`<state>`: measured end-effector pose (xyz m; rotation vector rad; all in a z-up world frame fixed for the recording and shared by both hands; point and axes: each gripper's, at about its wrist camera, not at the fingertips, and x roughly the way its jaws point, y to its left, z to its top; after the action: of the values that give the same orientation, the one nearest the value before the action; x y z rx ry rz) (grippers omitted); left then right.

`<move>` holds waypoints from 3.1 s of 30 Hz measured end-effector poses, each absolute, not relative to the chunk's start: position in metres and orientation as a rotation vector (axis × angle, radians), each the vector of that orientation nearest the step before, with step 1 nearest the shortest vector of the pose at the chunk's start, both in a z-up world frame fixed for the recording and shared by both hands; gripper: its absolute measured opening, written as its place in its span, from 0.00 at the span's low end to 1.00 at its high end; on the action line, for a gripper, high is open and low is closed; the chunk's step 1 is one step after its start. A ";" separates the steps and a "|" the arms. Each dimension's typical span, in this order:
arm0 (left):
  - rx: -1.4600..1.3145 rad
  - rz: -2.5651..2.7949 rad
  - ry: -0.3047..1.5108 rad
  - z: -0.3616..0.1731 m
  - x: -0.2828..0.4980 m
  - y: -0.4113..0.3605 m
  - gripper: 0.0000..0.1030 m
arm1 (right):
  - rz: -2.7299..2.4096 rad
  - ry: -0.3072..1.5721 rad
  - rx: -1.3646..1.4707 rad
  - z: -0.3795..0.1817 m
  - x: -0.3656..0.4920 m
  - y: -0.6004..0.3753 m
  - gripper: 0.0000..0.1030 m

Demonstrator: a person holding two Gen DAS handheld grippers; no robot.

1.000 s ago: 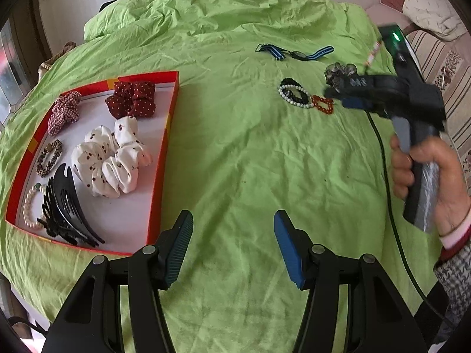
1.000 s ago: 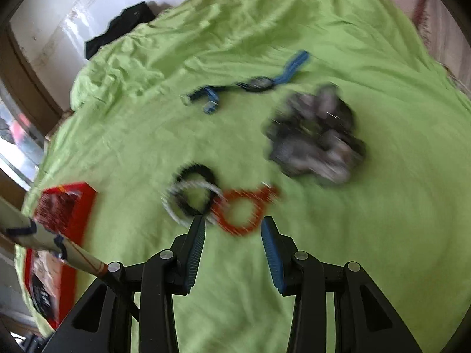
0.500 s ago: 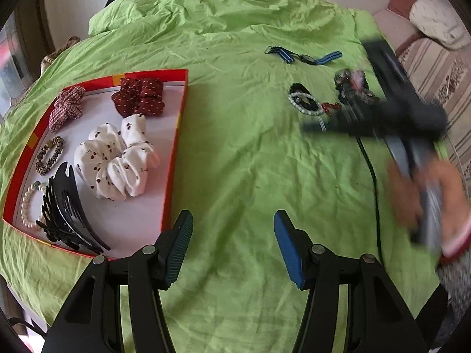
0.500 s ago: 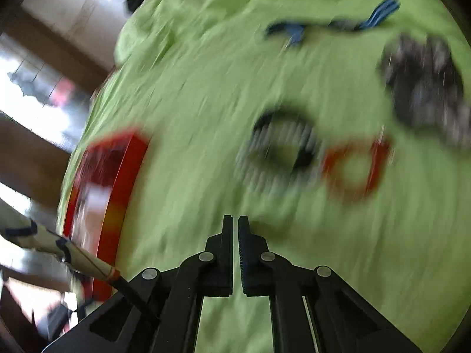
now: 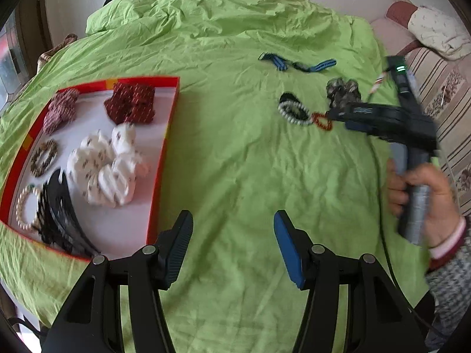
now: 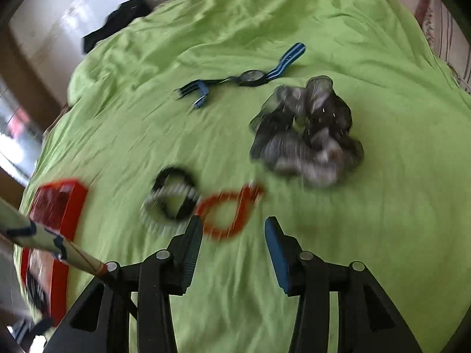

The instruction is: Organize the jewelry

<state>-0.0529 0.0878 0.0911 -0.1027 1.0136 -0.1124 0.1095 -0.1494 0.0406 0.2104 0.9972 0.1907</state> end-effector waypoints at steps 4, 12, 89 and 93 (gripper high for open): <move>-0.130 -0.127 1.007 0.105 -0.016 0.080 0.54 | 0.145 1.063 0.168 0.023 0.126 -0.148 0.09; -0.162 -0.153 1.063 0.082 0.077 0.057 0.54 | 0.166 1.083 0.193 0.027 0.058 -0.193 0.08; -0.146 -0.279 1.020 0.068 0.151 -0.008 0.31 | 0.296 0.927 0.404 0.004 0.031 -0.217 0.09; -0.141 -0.274 1.094 0.043 0.188 -0.017 0.31 | 0.312 0.925 0.431 0.001 0.032 -0.221 0.09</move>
<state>0.1879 -0.0168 0.0427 -0.1414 1.0941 -0.2738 0.0323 -0.2212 0.0009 0.4314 0.9250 0.3116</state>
